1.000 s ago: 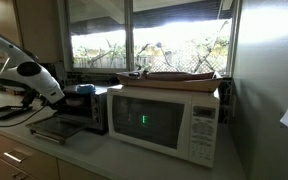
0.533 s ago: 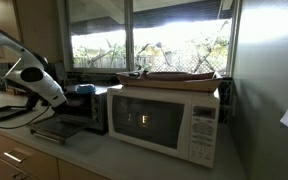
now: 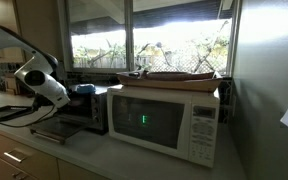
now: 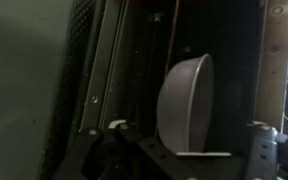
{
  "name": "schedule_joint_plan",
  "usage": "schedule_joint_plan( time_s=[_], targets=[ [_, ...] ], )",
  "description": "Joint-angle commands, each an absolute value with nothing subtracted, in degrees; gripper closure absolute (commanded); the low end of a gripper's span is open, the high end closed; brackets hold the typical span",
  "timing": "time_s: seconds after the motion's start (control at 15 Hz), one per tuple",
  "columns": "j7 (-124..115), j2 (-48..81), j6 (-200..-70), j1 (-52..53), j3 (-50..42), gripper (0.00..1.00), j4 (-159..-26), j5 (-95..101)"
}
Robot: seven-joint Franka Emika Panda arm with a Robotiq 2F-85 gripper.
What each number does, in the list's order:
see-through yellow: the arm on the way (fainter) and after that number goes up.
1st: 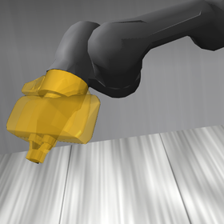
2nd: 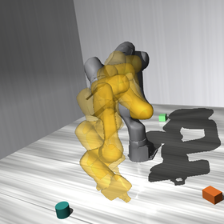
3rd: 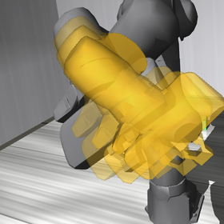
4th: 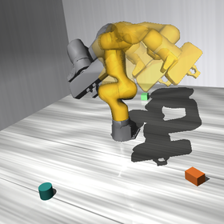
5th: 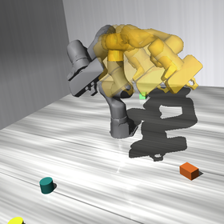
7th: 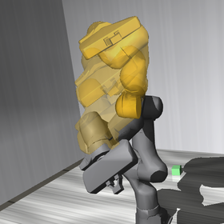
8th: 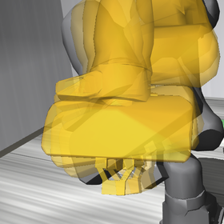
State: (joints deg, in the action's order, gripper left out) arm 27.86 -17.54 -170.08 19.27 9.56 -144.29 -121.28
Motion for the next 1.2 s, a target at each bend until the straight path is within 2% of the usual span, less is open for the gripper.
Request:
schedule_joint_plan(
  time_s=[0.0, 0.2, 0.47, 0.93, 1.0, 1.13],
  targets=[
    [34.47, -15.30, -170.03, 16.84, 11.40, 0.47, -142.57, -127.90],
    [38.15, -14.34, -169.94, 15.68, 12.11, 0.71, -141.91, -131.30],
    [40.80, -14.50, -169.81, 15.20, 12.20, 0.99, -142.00, -132.74],
    [32.87, -15.44, -170.71, 19.69, 10.61, 0.98, -145.55, -121.05],
    [27.98, -15.86, -170.31, 16.22, 14.77, 0.98, -146.45, -116.38],
    [21.65, -16.55, -170.71, 16.45, 15.71, 0.98, -147.70, -109.02]
  ],
)
